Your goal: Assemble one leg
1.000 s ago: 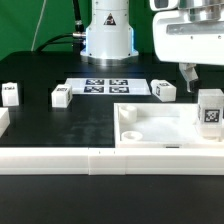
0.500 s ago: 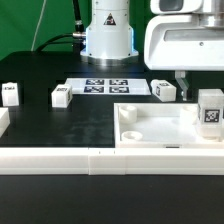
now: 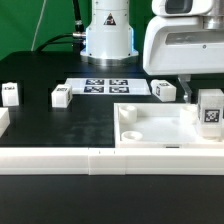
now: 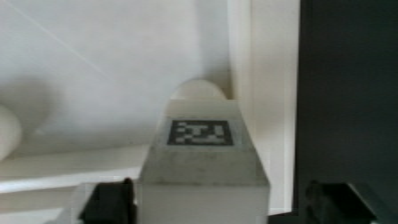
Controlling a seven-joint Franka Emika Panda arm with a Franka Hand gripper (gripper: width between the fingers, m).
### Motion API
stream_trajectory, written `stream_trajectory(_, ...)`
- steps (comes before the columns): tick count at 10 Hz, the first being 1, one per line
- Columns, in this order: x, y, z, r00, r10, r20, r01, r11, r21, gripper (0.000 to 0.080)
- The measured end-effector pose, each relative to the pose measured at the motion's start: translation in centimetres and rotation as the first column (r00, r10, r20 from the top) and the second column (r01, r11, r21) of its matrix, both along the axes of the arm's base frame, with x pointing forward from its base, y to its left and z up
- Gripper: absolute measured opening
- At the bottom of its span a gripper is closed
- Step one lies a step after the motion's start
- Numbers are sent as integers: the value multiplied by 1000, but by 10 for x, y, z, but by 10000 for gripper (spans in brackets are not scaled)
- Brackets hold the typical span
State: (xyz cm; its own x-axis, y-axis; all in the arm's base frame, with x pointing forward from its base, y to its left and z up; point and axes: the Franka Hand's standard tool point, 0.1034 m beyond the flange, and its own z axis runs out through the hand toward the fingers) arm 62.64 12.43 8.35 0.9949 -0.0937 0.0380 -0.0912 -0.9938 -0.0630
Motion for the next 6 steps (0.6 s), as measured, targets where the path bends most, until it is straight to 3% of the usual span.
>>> stream_trajectory(1,0,0,0,1000,0,0,0,1000,0,414)
stream_trajectory(2,0,-2,0,1000,-3,0,3,1000,-2,294)
stream_trajectory(6,0,-4,-1,996,-89,-4,89,996,5,294)
